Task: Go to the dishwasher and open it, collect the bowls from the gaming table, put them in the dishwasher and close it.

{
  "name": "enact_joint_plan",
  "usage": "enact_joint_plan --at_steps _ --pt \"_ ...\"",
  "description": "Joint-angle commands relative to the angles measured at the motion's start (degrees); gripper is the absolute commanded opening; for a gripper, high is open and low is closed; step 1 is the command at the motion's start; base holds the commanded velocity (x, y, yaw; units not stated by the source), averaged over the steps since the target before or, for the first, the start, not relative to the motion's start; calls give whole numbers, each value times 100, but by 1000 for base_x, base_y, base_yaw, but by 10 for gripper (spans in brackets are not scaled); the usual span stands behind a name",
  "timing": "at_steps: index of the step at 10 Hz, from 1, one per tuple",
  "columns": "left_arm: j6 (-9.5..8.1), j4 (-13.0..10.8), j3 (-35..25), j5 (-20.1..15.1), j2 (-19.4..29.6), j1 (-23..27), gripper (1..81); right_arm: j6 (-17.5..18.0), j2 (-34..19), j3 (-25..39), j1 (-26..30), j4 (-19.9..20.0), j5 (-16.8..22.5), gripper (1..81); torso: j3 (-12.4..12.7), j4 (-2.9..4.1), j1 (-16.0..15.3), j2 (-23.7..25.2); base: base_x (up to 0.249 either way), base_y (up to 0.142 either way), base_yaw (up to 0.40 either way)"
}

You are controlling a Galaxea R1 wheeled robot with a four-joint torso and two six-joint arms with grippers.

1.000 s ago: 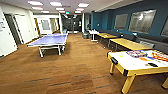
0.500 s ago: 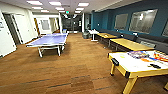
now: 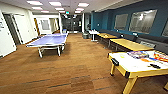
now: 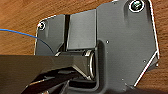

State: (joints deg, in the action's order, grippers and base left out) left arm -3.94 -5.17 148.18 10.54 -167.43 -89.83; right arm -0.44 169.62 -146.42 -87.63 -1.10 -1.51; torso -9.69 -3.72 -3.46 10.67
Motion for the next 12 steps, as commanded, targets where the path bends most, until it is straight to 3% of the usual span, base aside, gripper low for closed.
enact_joint_plan --at_steps 1,7,12 --pt "-2 -37 -17 -263 60 216 811 -26 -13 18 258 -40 309 811 0 0 0 0 0 0 0" --pt "-2 15 -17 -263 77 215 811 -26 4 18 232 -40 309 811 0 0 2 0 0 0 -17" --pt "7 -63 -17 -351 33 216 811 -26 4 18 223 -57 301 811 0 0 4 0 0 0 -390"
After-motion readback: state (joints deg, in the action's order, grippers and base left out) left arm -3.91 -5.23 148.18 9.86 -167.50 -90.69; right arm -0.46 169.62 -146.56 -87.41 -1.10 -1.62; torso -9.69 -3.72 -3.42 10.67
